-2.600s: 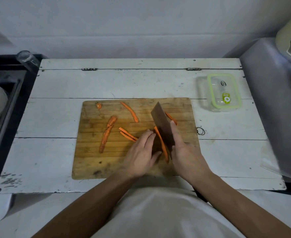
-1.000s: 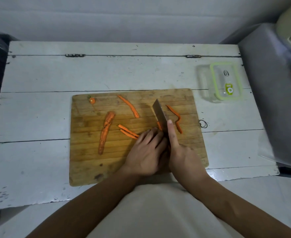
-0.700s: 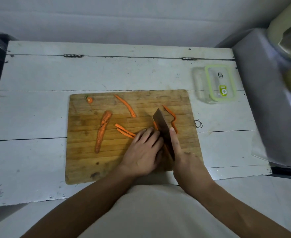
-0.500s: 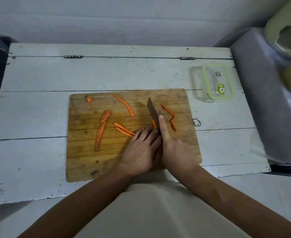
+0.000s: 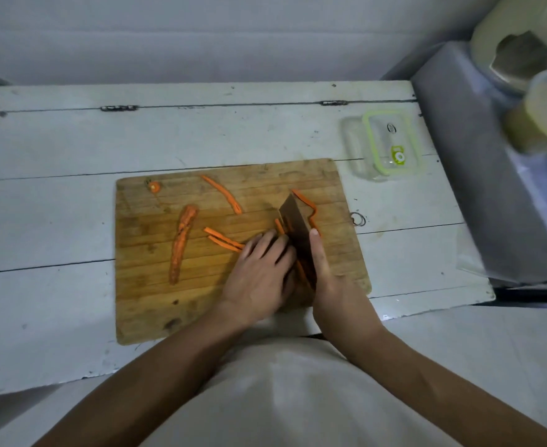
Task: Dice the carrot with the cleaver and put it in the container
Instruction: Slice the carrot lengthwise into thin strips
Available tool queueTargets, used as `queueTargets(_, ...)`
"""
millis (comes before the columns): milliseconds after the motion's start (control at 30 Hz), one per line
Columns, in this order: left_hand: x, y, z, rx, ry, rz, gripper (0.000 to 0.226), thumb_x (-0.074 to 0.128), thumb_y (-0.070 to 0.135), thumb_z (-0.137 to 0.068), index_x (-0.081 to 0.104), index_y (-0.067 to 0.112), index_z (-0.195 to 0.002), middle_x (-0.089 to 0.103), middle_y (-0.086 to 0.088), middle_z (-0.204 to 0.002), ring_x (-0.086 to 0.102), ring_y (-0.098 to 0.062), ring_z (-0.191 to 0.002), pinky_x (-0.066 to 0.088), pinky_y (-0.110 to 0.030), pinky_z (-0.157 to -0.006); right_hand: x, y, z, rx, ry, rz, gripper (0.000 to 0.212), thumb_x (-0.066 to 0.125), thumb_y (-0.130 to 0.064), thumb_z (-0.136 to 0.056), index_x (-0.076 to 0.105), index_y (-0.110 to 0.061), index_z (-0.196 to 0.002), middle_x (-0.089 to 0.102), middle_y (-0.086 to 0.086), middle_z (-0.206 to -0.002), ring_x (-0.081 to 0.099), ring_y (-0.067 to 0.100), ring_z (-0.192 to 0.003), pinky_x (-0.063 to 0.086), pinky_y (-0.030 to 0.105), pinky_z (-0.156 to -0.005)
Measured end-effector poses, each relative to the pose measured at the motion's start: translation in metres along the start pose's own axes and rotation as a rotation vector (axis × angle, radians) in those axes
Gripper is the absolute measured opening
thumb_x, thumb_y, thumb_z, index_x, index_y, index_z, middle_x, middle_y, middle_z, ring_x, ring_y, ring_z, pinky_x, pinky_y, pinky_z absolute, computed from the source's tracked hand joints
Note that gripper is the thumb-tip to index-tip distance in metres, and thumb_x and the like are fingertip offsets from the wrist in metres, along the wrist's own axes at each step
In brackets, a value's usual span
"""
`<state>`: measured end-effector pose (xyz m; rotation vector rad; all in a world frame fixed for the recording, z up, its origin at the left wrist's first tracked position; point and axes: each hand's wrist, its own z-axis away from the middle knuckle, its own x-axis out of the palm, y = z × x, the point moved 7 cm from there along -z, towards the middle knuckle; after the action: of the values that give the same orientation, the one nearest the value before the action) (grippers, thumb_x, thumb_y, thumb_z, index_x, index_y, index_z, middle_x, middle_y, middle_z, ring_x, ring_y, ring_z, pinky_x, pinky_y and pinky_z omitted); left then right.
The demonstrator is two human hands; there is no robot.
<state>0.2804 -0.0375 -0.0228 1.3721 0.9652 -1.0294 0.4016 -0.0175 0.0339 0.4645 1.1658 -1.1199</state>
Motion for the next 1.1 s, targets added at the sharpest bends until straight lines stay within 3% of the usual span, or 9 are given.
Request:
queueTargets(200,0.001,-0.003,-0.001,0.002,0.019,-0.006,0.044,0.046,0.04,-0.098,0.058,0.018,-0.134,0.052,-0.006,-0.144,0.037,-0.03,-0.144,0.027,-0.046,-0.12,-0.005,0.002,-0.004,0.011,0.026,-0.044,0.105,0.042,0.001,-0.09,-0.036,-0.042,-0.146,0.052,0.002,-0.066,0.046,0.018,-0.051,0.035,0.033,-0.05)
queueTargets(333,0.0,0.0,0.001,0.013,0.053,-0.01,0.042,0.047,0.037,-0.096,0.06,0.016,-0.13,0.054,-0.008,-0.141,0.04,-0.031,-0.141,0.03,-0.047,-0.119,-0.015,0.024,-0.014,0.036,0.069,-0.116,0.096,0.042,-0.007,-0.097,-0.025,-0.051,-0.149,0.051,-0.001,-0.089,0.055,0.032,-0.073,0.034,0.034,-0.062)
queueTargets(433,-0.002,0.0,0.002,0.019,0.098,-0.004,0.039,0.05,0.035,-0.096,0.063,0.015,-0.127,0.057,-0.009,-0.138,0.044,-0.031,-0.138,0.034,-0.048,-0.116,-0.018,0.045,-0.013,0.052,-0.004,-0.178,0.098,0.044,-0.014,-0.099,-0.032,-0.064,-0.137,0.049,0.004,-0.069,0.05,0.032,-0.063,0.04,0.038,-0.06)
queueTargets(567,-0.002,0.0,0.004,0.034,0.127,0.033,0.039,0.052,0.028,-0.094,0.065,0.012,-0.127,0.059,-0.009,-0.137,0.047,-0.03,-0.138,0.035,-0.045,-0.117,-0.034,0.064,-0.016,-0.015,-0.101,-0.526,0.09,0.05,-0.011,-0.099,-0.002,-0.065,-0.148,0.06,0.014,-0.071,0.057,0.034,-0.047,0.052,0.037,-0.045)
queueTargets(700,-0.022,-0.01,0.01,-0.113,0.271,0.277,0.039,0.055,0.008,-0.089,0.065,0.009,-0.127,0.058,-0.006,-0.131,0.056,-0.025,-0.122,0.042,-0.036,-0.11,-0.059,0.08,-0.024,-0.066,-0.09,-0.843,0.083,0.053,-0.001,-0.099,0.019,-0.057,-0.15,0.068,-0.015,-0.066,0.05,0.027,-0.039,0.043,0.029,-0.041)
queueTargets(767,-0.032,-0.011,0.002,-0.119,0.276,0.283,0.044,0.062,-0.002,-0.084,0.066,0.01,-0.126,0.059,-0.005,-0.125,0.057,-0.024,-0.115,0.048,-0.039,-0.102,-0.068,0.095,-0.036,-0.05,-0.087,-0.977,0.076,0.054,-0.001,-0.1,0.029,-0.052,-0.149,0.064,-0.011,-0.063,0.046,0.027,-0.042,0.042,0.029,-0.046)
queueTargets(867,-0.037,0.007,-0.028,0.21,0.072,0.026,0.057,0.063,-0.003,-0.081,0.062,0.017,-0.134,0.057,-0.003,-0.136,0.048,-0.025,-0.128,0.046,-0.043,-0.107,-0.072,0.114,-0.054,0.018,-0.088,-1.131,0.07,0.052,0.001,-0.098,0.04,-0.049,-0.145,0.05,0.008,-0.056,0.039,0.025,-0.046,0.04,0.031,-0.047)
queueTargets(967,-0.03,0.03,-0.042,0.655,-0.181,-0.294,0.053,0.044,0.004,-0.093,0.051,0.018,-0.143,0.049,-0.007,-0.148,0.04,-0.03,-0.142,0.03,-0.045,-0.12,-0.075,0.125,-0.064,0.051,-0.064,-1.195,0.068,0.052,0.003,-0.098,0.041,-0.045,-0.145,0.048,0.009,-0.056,0.037,0.024,-0.045,0.039,0.031,-0.045)
queueTargets(1100,-0.027,0.046,-0.042,0.834,-0.177,-0.466,0.03,0.041,-0.003,-0.099,0.063,0.013,-0.111,0.062,-0.007,-0.109,0.059,-0.03,-0.105,0.041,-0.042,-0.107,-0.079,0.126,-0.069,0.004,-0.072,-1.161,0.069,0.051,0.004,-0.098,0.04,-0.045,-0.145,0.059,-0.004,-0.058,0.04,0.025,-0.043,0.041,0.031,-0.047)
